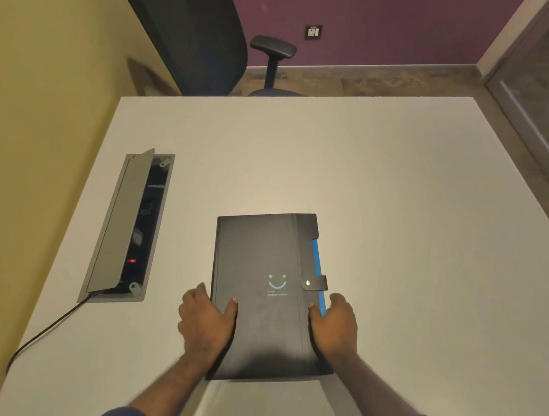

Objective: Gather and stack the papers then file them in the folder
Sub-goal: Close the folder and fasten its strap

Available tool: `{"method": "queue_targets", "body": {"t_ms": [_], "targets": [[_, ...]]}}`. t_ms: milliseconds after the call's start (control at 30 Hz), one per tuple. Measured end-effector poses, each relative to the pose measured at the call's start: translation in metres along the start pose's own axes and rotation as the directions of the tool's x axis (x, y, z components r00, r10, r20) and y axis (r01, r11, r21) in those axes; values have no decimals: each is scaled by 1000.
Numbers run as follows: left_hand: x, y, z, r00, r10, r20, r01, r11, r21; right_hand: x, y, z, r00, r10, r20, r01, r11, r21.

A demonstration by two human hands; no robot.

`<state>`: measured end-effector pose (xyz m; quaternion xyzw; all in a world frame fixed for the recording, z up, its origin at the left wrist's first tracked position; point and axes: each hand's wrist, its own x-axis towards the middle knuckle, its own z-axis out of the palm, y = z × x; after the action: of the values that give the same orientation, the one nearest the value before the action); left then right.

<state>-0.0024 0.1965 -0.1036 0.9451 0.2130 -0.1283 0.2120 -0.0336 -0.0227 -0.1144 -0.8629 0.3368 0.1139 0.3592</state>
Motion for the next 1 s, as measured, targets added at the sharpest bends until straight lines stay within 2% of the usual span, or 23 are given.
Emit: {"method": "queue_targets", "body": {"t_ms": [133,233,367,433,733,900,1000], "targets": [[-1,-7,-2,997,11,80,-2,994,-113,3,-2,-1,999,21,26,-23,996,90],[6,-3,-6,989,-43,143,91,934,-346,9,-4,-4,995,43,95,-55,990,129],[10,-6,-9,950,-127,285,253,849,-463,6,5,-5,993,42,110,-60,985,164],[9,-12,-10,937,-133,323,290,812,-507,1,11,-5,994,43,101,-62,979,194],[-3,-15,-48,948,67,311,171,717,-675,-20,-2,-6,997,-58,41,43,950,310],[16,-34,-83,931,154,330,117,732,-671,-20,-34,2,986,-145,87,105,930,352],[36,-54,-96,927,134,350,144,736,-661,-18,-55,13,977,-184,106,142,937,318]]}}
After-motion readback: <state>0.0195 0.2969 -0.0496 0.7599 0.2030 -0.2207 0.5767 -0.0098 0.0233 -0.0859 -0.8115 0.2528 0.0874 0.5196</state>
